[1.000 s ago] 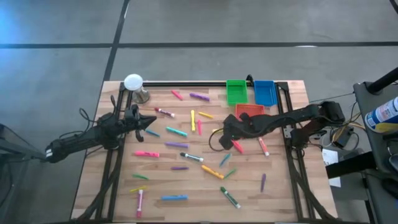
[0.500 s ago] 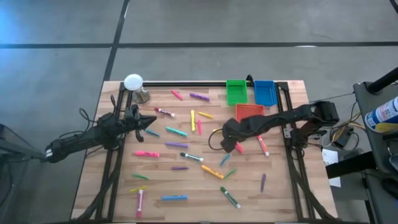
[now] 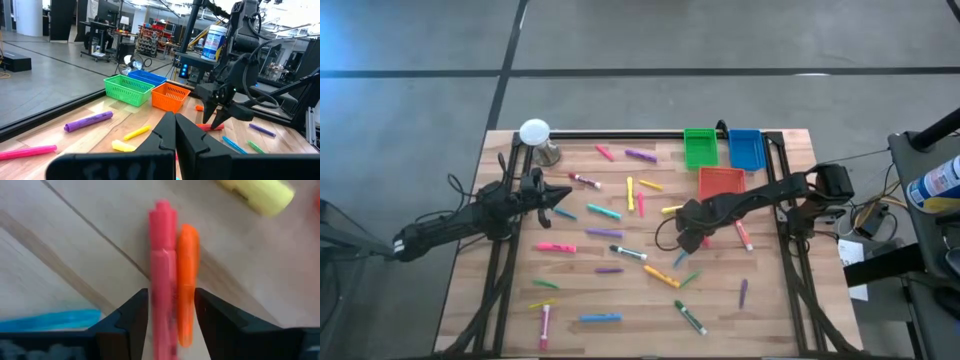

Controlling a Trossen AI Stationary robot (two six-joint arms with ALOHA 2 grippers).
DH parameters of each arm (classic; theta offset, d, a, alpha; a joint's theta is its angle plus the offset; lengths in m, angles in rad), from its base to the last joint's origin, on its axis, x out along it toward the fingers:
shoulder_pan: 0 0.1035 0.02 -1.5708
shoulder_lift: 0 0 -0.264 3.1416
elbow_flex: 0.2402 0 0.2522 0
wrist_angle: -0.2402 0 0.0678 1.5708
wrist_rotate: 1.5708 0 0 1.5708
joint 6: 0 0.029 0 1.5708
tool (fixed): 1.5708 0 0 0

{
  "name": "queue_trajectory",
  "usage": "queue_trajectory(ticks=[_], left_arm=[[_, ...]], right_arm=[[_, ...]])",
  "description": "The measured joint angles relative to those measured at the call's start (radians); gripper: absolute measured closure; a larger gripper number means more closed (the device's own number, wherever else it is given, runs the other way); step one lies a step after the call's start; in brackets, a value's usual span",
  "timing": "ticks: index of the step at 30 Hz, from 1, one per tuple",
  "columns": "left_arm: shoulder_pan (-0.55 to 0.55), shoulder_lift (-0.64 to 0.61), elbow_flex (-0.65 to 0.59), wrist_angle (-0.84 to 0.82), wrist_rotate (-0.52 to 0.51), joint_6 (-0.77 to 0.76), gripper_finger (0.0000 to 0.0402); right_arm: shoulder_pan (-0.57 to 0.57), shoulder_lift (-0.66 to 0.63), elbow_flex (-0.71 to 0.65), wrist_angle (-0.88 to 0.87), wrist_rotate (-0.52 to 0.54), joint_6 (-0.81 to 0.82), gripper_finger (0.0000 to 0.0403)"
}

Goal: Pick & Place Markers
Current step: Put the right pink highlighter pen into the orange bin

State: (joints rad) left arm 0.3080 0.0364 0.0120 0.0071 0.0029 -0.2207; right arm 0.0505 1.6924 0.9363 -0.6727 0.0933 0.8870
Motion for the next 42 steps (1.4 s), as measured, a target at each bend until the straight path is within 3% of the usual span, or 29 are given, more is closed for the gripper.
queue_trajectory(ticks=[9,25,29,37,42], left_arm=[[0.0,0.0,0.0,0.0,0.0,0.0,0.0401],[0.0,0.0,0.0,0.0,0.0,0.0,0.0401],[0.0,0.0,0.0,0.0,0.0,0.0,0.0401],[0.0,0.0,0.0,0.0,0.0,0.0,0.0401],[0.0,0.0,0.0,0.0,0.0,0.0,0.0401]], right_arm=[[0.0,0.039,0.002,0.005,-0.002,0.002,0.0283],[-0.003,-0.028,0.019,-0.004,0.018,-0.015,0.0333],[-0.003,-0.027,0.015,-0.003,0.019,-0.013,0.0316],[-0.002,-0.009,0.015,0.006,0.006,0.028,0.0237],[0.009,0.048,0.014,0.014,-0.029,0.03,0.024]])
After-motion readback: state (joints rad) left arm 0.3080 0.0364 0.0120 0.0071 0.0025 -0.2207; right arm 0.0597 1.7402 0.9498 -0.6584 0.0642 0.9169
